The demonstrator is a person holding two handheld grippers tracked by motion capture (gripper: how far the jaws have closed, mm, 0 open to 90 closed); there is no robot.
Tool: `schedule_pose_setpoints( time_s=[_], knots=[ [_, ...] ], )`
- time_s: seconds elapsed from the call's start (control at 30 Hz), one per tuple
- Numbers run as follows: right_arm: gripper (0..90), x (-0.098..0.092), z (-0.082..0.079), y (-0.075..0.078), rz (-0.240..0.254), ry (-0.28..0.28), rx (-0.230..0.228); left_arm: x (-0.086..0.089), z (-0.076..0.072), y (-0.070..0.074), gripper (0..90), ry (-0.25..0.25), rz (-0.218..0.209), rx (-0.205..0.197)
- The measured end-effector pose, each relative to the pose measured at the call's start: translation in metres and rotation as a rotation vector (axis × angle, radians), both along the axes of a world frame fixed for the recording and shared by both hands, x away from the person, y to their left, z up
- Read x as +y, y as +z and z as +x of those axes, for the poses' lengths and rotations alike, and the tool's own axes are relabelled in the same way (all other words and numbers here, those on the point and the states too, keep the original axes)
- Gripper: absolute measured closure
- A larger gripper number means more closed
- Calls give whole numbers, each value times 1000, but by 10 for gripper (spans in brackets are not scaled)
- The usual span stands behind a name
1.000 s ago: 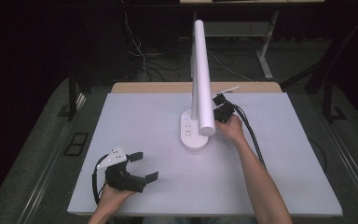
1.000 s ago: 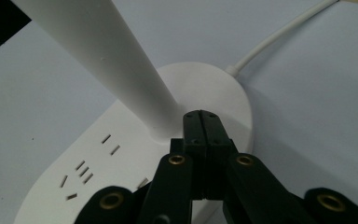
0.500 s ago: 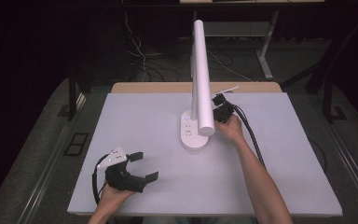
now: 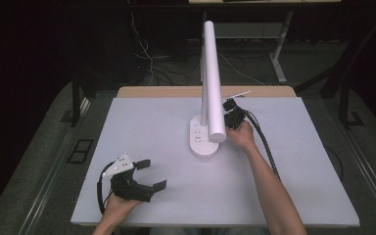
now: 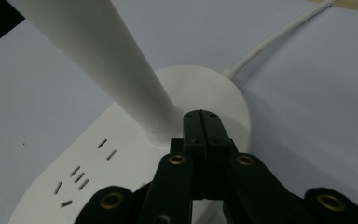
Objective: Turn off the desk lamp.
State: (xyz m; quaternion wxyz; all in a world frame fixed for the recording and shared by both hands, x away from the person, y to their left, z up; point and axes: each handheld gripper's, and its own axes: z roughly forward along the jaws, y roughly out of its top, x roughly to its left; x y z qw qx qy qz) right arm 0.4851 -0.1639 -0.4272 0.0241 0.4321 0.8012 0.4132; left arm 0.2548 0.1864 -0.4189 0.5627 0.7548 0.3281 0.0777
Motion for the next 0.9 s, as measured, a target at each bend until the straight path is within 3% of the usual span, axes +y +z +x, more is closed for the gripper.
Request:
schedule_pose_setpoints(
  time_s=[0.67,0.9],
  knots=[
    [900,9,-9,6,-57,-3,-29,-1,0,0,0,0,2,1],
    [900,8,-14,15,-43,0,-34,-1,0,0,0,-1,2,1]
  ],
)
